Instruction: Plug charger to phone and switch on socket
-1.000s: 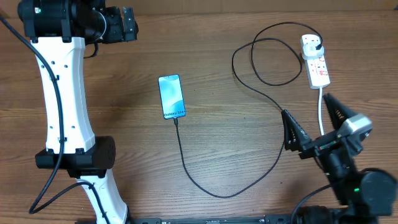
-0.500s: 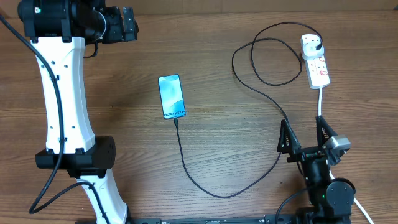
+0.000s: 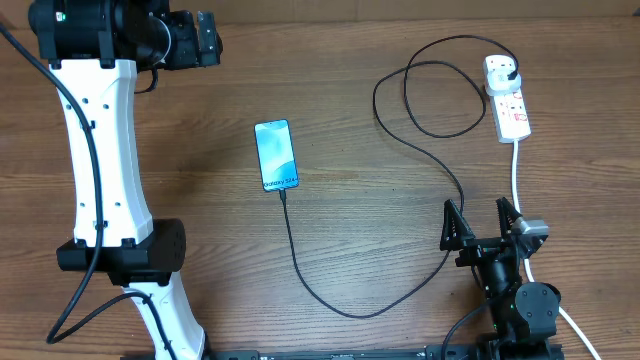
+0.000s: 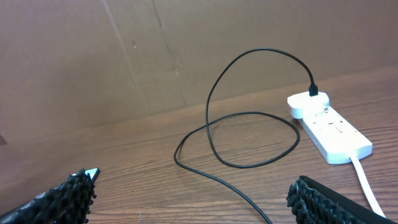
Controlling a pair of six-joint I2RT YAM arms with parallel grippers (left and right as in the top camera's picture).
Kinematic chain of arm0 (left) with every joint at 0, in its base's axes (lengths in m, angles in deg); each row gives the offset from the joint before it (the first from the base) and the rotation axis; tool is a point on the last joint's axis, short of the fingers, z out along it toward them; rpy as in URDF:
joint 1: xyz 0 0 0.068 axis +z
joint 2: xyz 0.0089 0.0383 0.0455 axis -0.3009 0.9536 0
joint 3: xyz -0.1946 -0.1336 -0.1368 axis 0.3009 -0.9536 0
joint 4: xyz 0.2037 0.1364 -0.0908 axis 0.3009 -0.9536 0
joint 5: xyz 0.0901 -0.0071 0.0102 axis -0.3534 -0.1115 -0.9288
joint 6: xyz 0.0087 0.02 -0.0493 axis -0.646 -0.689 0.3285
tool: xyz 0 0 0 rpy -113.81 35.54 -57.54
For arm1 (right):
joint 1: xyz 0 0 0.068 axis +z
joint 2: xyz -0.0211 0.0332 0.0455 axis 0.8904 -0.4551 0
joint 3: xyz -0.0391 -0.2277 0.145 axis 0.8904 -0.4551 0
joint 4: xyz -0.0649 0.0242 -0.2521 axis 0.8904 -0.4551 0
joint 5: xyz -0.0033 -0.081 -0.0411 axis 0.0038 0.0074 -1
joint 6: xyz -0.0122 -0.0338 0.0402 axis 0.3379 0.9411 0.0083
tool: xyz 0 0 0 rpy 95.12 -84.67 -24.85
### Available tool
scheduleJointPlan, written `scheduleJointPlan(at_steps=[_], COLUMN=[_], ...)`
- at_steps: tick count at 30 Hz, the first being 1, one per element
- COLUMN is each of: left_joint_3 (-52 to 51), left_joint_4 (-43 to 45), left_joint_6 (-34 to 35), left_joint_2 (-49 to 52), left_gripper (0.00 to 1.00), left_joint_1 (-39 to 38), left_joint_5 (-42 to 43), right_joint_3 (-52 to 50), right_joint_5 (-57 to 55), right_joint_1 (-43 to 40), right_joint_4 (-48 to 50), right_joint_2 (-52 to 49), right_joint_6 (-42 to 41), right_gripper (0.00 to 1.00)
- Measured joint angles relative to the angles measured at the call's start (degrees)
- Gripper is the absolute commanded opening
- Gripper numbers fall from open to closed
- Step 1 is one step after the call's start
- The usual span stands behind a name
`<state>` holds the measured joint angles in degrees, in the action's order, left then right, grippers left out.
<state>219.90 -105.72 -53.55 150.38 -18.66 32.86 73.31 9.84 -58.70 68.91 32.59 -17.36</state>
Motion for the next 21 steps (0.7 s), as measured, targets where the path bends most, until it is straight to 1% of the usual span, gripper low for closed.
scheduleJointPlan(at_steps=[21], left_joint_3=[0.0], left_joint_4=[-0.2], left_joint_6=[-0.1], left_joint_2=[0.0], left_gripper=[1.0], left_joint_1=[0.0], left_joint_5=[-0.4], right_joint_3=[0.0], right_joint_5=[0.0], right_joint_1=[0.0], right_joint_4=[0.0], right_joint_2=[0.0], right_joint_6=[0.0], right_gripper=[1.0])
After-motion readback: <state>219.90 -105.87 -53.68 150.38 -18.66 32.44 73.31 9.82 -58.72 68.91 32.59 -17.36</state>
